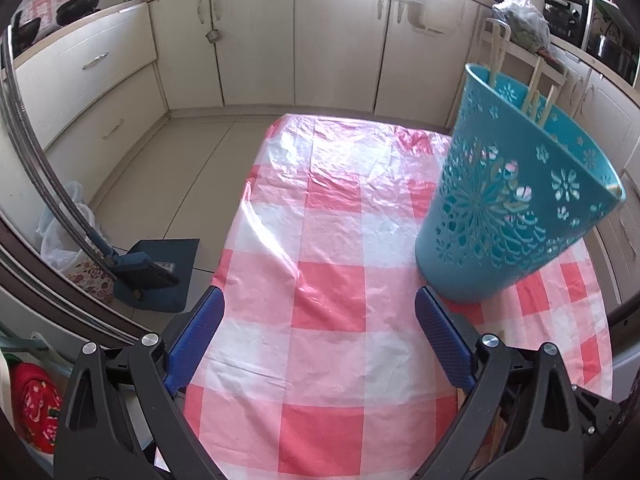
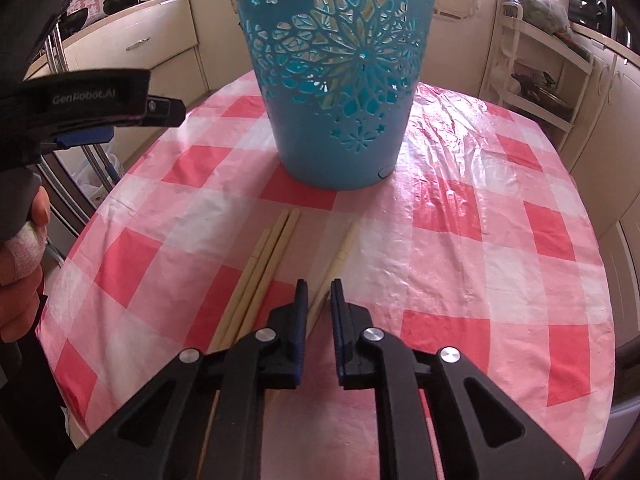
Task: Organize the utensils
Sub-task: 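Return the right tool to the remaining chopsticks, then reach the left tool to the chopsticks and grasp one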
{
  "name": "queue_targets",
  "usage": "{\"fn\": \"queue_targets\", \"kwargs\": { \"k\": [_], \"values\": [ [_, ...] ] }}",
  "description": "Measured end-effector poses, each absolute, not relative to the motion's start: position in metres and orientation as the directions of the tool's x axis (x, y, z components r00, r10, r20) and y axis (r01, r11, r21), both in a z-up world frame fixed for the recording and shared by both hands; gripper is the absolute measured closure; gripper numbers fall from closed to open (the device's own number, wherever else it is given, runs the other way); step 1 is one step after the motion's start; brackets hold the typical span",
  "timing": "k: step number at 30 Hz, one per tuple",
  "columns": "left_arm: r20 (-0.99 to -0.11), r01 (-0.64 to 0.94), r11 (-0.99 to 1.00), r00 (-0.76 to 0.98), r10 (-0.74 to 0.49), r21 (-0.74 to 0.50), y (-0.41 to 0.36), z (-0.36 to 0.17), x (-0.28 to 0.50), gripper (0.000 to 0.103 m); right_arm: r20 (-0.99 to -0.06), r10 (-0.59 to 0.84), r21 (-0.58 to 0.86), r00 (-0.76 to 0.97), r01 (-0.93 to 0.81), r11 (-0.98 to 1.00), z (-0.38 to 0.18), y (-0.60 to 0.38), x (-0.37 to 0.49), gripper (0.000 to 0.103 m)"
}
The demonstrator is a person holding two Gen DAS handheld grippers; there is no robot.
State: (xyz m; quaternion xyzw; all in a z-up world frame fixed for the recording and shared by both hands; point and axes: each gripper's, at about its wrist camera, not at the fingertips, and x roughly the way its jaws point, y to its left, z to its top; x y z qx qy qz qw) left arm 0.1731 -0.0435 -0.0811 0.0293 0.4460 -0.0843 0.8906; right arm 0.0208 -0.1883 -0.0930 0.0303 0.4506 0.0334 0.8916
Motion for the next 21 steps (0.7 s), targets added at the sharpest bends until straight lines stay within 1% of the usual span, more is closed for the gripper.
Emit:
{"fn": "queue_targets", "kwargs": {
  "k": [4, 8, 11, 13, 17, 21],
  "values": [
    [-0.826, 0.272, 0.962, 0.543, -0.149, 0.005, -0.060, -0.092, 0.155, 0.011, -0.812, 0.084, 0.081, 0.577, -0.032, 0.996, -0.093, -0.205, -0.001, 0.092],
    [-0.854, 0.331, 0.944, 0.495, -0.162, 0.013, -0.077, -0.107, 0.135, 0.011, -0.805, 0.100, 0.123, 0.585, 0.000, 0.992, -0.095, -0.223, -0.020, 0.092],
    [-0.865, 0.360, 0.933, 0.477, -0.158, 0.028, -0.089, -0.115, 0.125, 0.011, -0.791, 0.132, 0.178, 0.598, 0.018, 0.984, -0.096, -0.231, -0.019, 0.092],
    [-0.863, 0.372, 0.927, 0.483, -0.147, 0.051, -0.095, -0.117, 0.120, 0.011, -0.786, 0.135, 0.183, 0.603, 0.019, 0.983, -0.096, -0.231, -0.018, 0.092],
    [-0.870, 0.381, 0.924, 0.467, -0.159, 0.036, -0.098, -0.121, 0.115, 0.011, -0.778, 0.147, 0.201, 0.611, 0.019, 0.979, -0.096, -0.233, -0.019, 0.092],
    [-0.872, 0.388, 0.919, 0.470, -0.137, 0.064, -0.101, -0.125, 0.113, 0.011, -0.773, 0.153, 0.212, 0.616, 0.024, 0.977, -0.096, -0.235, -0.020, 0.092]
  ]
}}
